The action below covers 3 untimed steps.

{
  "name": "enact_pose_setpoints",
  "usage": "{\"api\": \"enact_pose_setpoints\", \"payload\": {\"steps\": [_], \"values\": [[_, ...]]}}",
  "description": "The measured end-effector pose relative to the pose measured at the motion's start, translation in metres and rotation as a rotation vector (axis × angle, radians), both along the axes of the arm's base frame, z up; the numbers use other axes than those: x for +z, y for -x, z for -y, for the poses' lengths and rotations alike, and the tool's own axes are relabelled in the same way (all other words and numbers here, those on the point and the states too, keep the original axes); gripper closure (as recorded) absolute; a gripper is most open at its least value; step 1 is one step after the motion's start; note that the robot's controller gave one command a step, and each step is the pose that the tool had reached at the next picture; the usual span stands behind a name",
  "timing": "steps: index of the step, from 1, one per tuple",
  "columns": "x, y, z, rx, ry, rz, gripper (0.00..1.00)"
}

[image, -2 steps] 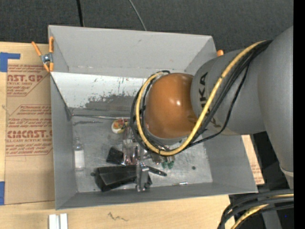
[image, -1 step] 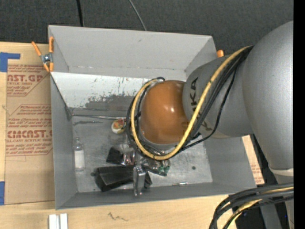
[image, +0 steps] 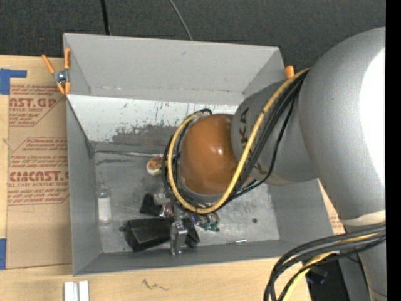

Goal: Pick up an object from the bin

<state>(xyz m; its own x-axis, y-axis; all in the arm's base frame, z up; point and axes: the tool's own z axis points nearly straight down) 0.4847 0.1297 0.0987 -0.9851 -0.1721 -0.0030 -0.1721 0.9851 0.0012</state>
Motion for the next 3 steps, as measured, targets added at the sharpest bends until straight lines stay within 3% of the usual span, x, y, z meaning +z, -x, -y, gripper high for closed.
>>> {"api": "enact_pose_setpoints", "payload": {"steps": [1,2,3], "values": [[-0.0238,-0.0028,0.0038,-0.057,-0.006,0.011,0.0],[-0.0246,-0.0035,0.0008,-0.146,-0.009,0.025,1.0],[-0.0246,-0.0035,0.0008,-0.146,-0.009,0.025,1.0]]}}
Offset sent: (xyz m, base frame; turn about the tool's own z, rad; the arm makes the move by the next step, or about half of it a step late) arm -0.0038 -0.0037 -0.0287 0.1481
